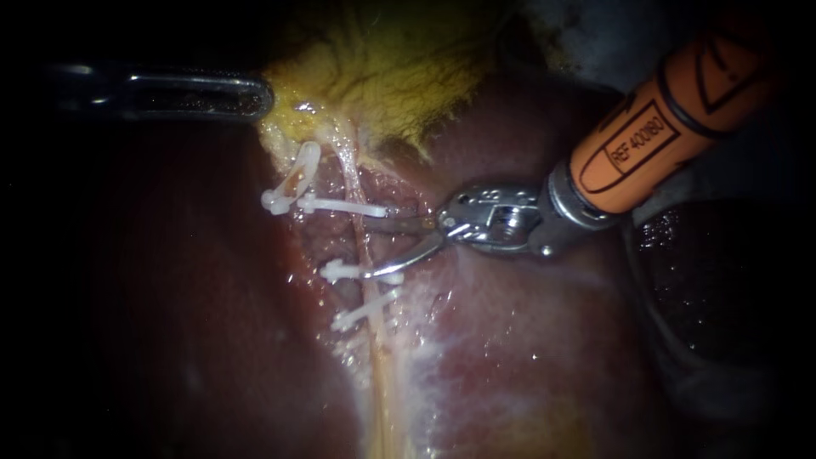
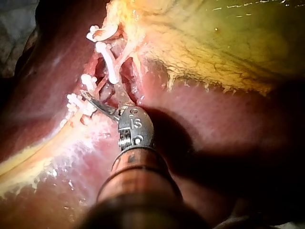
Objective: Go to the cutting position right tube
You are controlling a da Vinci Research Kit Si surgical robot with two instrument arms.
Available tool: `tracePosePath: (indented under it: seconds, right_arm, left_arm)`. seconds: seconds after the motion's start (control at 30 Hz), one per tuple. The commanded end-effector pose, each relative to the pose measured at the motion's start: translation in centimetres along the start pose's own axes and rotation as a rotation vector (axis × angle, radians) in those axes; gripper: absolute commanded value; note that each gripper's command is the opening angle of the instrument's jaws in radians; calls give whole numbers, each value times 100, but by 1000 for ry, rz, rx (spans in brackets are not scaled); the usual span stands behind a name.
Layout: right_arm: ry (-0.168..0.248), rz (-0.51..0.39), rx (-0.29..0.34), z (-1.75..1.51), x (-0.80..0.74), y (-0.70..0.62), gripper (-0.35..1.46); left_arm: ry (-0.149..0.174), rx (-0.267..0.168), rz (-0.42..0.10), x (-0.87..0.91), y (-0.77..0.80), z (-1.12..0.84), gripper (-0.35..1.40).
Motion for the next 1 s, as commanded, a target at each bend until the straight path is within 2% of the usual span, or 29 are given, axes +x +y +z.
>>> tracePosePath:
  seconds: [0.03, 0.37, 0.53, 0.7, 0.87, 1.0]
  right_arm:
    - [14, -9, 12, 4, 2, 1, 120]
    - [93, -39, 126, 34, 14, 11, 118]
    - [144, -54, 191, 45, 21, 10, 112]
    - [186, -62, 252, 45, 30, -4, 101]
    - [190, -58, 276, 41, 47, -23, 100]
    - [196, -51, 282, 36, 59, -32, 98]
  left_arm:
    - [0, 0, 0, 0, 0, 1, -35]
    - [0, -1, 0, 0, 0, 2, -35]
    - [0, -1, 0, 0, 0, 3, -35]
    - [0, -1, 0, 0, 0, 3, -35]
    - [0, -1, 0, 0, 0, 2, -35]
    - [0, -1, 0, 0, 0, 2, -35]
